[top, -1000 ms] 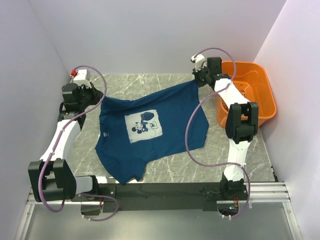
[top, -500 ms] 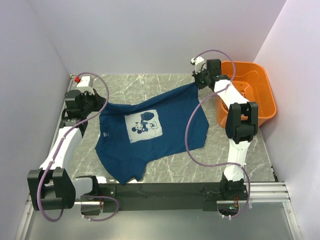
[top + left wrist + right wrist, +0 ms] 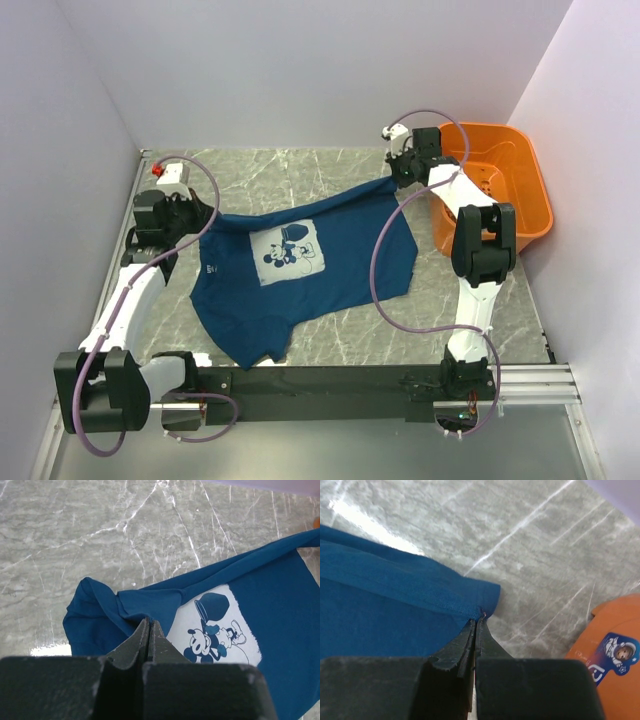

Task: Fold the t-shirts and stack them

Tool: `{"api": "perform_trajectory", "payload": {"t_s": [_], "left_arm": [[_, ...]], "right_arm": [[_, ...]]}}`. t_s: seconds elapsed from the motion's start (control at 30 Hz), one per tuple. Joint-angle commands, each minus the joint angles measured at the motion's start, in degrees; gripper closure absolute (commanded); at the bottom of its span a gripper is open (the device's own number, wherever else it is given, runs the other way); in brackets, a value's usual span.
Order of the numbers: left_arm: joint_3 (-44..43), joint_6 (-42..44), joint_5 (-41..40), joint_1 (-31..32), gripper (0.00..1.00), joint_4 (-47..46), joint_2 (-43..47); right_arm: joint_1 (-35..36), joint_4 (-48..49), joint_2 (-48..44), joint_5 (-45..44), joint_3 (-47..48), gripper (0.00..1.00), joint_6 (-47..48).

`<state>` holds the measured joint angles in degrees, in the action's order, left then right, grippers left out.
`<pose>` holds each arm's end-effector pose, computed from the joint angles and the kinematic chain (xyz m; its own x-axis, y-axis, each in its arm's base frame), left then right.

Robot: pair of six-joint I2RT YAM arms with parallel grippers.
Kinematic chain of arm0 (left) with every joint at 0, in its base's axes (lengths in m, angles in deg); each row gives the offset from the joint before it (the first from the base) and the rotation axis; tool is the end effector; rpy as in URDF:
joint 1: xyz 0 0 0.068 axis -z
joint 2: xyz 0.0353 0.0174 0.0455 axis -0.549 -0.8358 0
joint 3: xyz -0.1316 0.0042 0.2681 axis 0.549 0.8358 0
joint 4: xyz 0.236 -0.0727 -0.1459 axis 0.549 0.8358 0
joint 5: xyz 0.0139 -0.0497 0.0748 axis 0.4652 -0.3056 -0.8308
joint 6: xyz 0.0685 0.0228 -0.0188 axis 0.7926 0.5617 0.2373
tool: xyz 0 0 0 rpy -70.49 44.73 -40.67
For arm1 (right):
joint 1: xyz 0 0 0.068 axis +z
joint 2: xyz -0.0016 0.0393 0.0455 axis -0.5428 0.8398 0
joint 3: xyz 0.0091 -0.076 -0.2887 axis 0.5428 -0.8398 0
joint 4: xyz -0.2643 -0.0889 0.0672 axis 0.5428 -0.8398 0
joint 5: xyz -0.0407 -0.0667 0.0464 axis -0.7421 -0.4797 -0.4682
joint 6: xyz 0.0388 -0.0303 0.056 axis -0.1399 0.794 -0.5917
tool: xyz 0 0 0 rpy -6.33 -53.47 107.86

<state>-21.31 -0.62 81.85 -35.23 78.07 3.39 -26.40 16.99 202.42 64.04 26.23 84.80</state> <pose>0.2950 -0.0084 0.2962 -0.3807 -0.2277 -0.8962 0.1630 0.9375 -0.3074 0.5307 0.0777 0.2300 -0.4547 -0.4699 -0.7566 -0.5676 0.8075 -0.1604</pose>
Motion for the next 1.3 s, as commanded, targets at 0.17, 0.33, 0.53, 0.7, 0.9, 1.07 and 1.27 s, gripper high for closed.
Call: {"api": "perform_trajectory", "payload": {"t_s": [0.17, 0.33, 0.53, 0.7, 0.9, 1.07, 1.27], "left_arm": [[1.2, -0.6, 0.4, 0.4, 0.99, -0.4, 3.8], [2.5, -0.7, 0.7, 0.4, 0.99, -0.4, 5.1], [3.4, -0.8, 1.3, 0.5, 0.99, 1.3, 5.7], [3.9, -0.8, 1.8, 0.5, 0.99, 1.8, 6.3], [4.5, -1.2, 2.0, 0.6, 0.99, 2.3, 6.7], [5.2, -1.5, 1.8, 0.8, 0.99, 2.7, 7.4], [6.2, -2.1, 2.1, 0.9, 0.99, 2.9, 8.1]], "right_arm": [[-1.0, -0.3, -2.4, -1.7, -1.5, 1.00, 1.1], [-1.0, -2.0, -2.0, -2.5, -1.5, 1.00, 1.5], [-1.1, -3.6, -1.6, -3.1, -1.6, 1.00, 2.1], [-1.2, -4.7, -1.3, -3.0, -1.8, 1.00, 2.2], [-1.2, -4.9, -1.2, -3.2, -2.4, 1.00, 2.3], [-1.2, -5.0, -1.2, -3.5, -2.9, 1.00, 2.4], [-1.3, -5.4, -0.9, -3.8, -3.2, 1.00, 2.5]]}}
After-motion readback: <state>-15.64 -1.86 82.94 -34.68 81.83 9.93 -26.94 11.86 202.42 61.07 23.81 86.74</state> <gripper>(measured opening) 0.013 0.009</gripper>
